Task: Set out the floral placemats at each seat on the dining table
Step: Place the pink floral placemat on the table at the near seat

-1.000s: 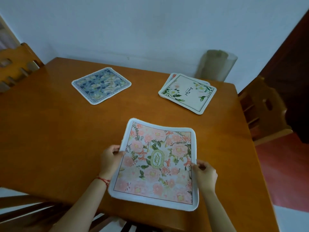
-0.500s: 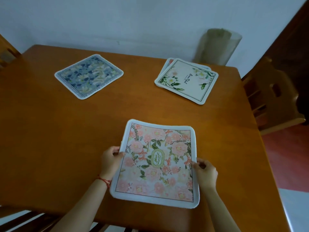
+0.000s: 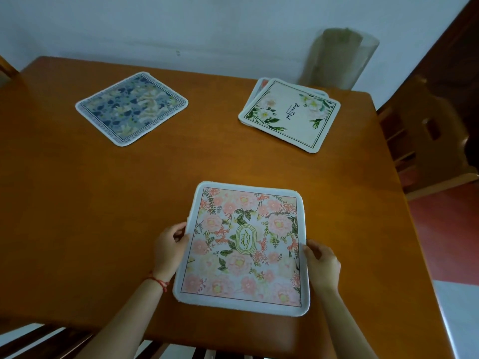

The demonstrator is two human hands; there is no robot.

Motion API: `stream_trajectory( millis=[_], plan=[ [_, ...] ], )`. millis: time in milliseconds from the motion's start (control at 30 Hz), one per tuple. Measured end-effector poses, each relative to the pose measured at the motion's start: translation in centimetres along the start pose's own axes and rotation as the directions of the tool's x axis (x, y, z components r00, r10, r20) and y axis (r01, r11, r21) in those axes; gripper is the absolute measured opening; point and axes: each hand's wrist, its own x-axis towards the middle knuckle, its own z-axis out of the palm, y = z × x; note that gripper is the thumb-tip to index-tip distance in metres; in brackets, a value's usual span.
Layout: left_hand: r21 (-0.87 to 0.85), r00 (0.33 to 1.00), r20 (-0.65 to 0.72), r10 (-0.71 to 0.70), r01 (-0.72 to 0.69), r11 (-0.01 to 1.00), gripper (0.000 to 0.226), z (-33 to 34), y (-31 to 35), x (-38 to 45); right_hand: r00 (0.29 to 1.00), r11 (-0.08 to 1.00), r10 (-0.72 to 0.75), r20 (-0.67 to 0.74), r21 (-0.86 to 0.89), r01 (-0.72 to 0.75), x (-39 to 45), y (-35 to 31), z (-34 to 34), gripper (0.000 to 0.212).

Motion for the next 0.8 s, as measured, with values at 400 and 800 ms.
stream_trajectory(
  millis=[400, 800],
  plan=[
    [-0.022, 0.991, 0.133, 0.011, -0.008, 1.0, 0.054, 0.6, -1.4, -2.7, 0.996, 0.996, -0.085, 0.003, -0.027, 0.085, -2.7, 0.0, 0.9, 0.021],
    [0.014, 0.973, 0.227, 0.033, -0.037, 0.999, 0.05, 0.4, 1.7, 1.8, 0.999, 0.999, 0.03, -0.016, 0.038, -0.03, -6.4, 1.3, 1.7, 0.033]
  ],
)
